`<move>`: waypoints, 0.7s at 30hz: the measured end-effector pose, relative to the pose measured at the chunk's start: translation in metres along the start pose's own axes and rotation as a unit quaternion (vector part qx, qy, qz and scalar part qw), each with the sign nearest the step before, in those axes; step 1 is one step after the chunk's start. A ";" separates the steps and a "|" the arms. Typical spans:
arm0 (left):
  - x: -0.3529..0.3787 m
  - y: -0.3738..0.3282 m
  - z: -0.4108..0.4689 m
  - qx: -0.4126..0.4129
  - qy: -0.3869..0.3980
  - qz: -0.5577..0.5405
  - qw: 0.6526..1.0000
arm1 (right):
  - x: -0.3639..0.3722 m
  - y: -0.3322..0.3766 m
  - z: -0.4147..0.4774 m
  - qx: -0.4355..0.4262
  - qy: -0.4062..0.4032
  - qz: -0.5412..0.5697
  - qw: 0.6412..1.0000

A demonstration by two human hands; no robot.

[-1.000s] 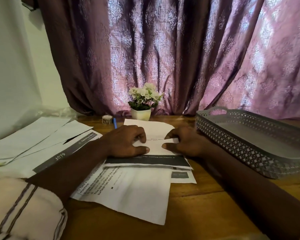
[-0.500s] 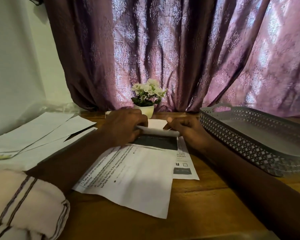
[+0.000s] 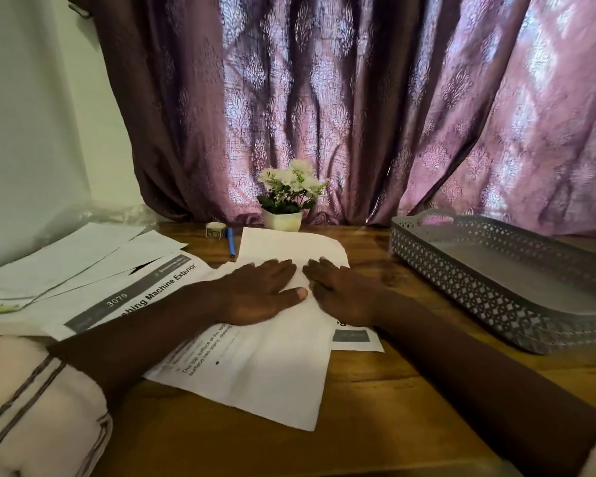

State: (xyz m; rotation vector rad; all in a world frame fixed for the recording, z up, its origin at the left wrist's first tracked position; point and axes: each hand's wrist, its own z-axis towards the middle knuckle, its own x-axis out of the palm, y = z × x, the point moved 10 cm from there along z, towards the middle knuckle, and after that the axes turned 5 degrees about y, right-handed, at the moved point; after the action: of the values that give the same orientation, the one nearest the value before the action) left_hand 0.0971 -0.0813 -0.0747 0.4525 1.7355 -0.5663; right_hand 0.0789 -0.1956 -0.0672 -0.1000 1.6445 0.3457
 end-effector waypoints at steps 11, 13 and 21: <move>-0.024 0.024 -0.028 -0.070 -0.120 -0.034 0.990 | -0.020 -0.002 -0.006 0.046 -0.081 -0.047 0.995; -0.045 0.030 -0.038 -0.051 -0.196 0.027 0.979 | -0.032 0.019 -0.004 -0.020 -0.134 0.014 0.991; -0.110 0.157 -0.103 -0.256 -0.407 0.020 0.877 | -0.026 0.068 0.055 0.015 -0.103 -0.065 0.992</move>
State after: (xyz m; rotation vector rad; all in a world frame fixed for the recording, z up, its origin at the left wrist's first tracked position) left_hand 0.1319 0.1058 0.0306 -0.1352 0.9859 -0.1873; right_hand 0.1160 -0.1189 -0.0339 -0.1436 1.4300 0.2229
